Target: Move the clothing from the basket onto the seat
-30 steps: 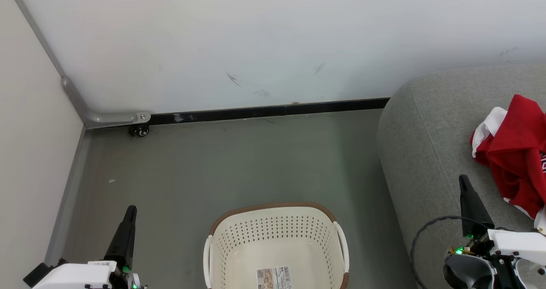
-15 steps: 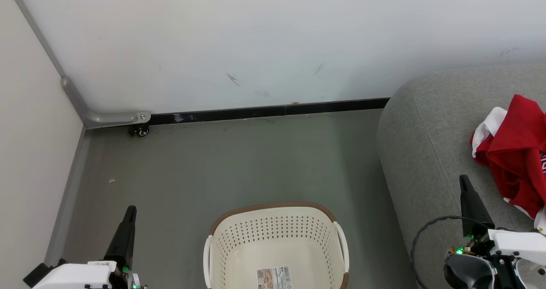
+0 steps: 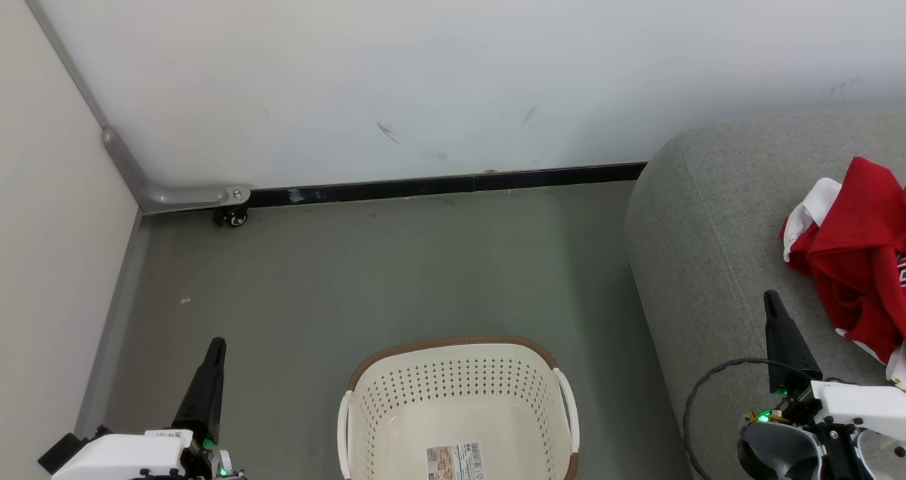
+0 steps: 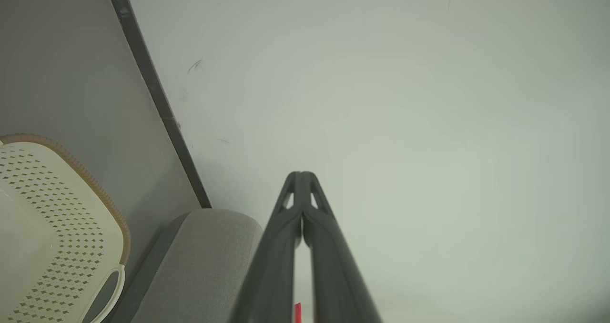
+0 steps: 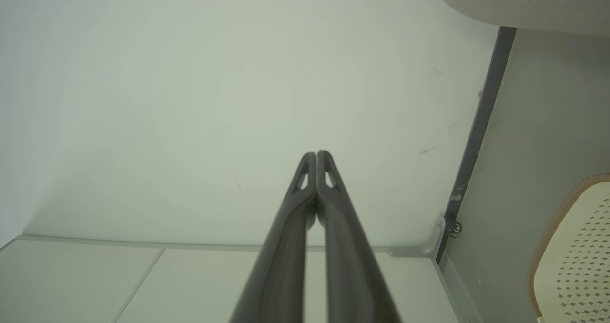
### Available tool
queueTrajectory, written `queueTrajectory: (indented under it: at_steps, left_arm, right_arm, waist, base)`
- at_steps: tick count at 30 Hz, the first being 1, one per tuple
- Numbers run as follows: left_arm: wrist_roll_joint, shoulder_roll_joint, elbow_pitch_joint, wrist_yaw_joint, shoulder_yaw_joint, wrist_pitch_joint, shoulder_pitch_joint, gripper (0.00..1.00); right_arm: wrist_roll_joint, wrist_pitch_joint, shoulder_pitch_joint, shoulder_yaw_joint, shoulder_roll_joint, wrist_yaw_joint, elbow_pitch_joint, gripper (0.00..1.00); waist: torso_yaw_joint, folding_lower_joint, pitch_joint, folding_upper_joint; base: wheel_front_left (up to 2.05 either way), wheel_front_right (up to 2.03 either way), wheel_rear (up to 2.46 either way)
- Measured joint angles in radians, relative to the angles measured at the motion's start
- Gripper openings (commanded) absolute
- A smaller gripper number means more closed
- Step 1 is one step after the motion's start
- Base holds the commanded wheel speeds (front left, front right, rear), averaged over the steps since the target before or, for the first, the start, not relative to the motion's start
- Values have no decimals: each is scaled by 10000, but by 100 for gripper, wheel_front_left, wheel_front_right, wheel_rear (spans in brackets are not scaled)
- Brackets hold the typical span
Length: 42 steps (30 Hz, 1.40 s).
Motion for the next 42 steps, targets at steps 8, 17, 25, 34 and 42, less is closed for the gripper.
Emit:
queueTrajectory:
  at_steps: [8,17,25,34,42]
  left_arm:
    - [0,-2,10,0,4,0,0,0]
    - [0,-4,15,-2,6,0,0,0]
    - [0,-6,25,-2,8,0,0,0]
    - [0,-8,35,-2,10,0,-1,0]
    - [0,-10,44,-2,15,0,-2,0]
  right_arm:
    - [0,31,-1,-19,2,0,0,0]
    - [-2,44,-1,-38,8,0,2,0]
    - [-4,71,-2,-54,13,0,4,0]
    - [-12,71,-2,-65,17,0,4,0]
    - [-13,73,-2,-79,19,0,6,0]
  waist:
    - [0,0,0,0]
    - [0,0,0,0]
    - [0,-1,0,0]
    - [0,-1,-1,0]
    - [0,-1,0,0]
  base:
    - [0,0,0]
    - [0,0,0]
    - [0,0,0]
    - [0,0,0]
    - [0,0,0]
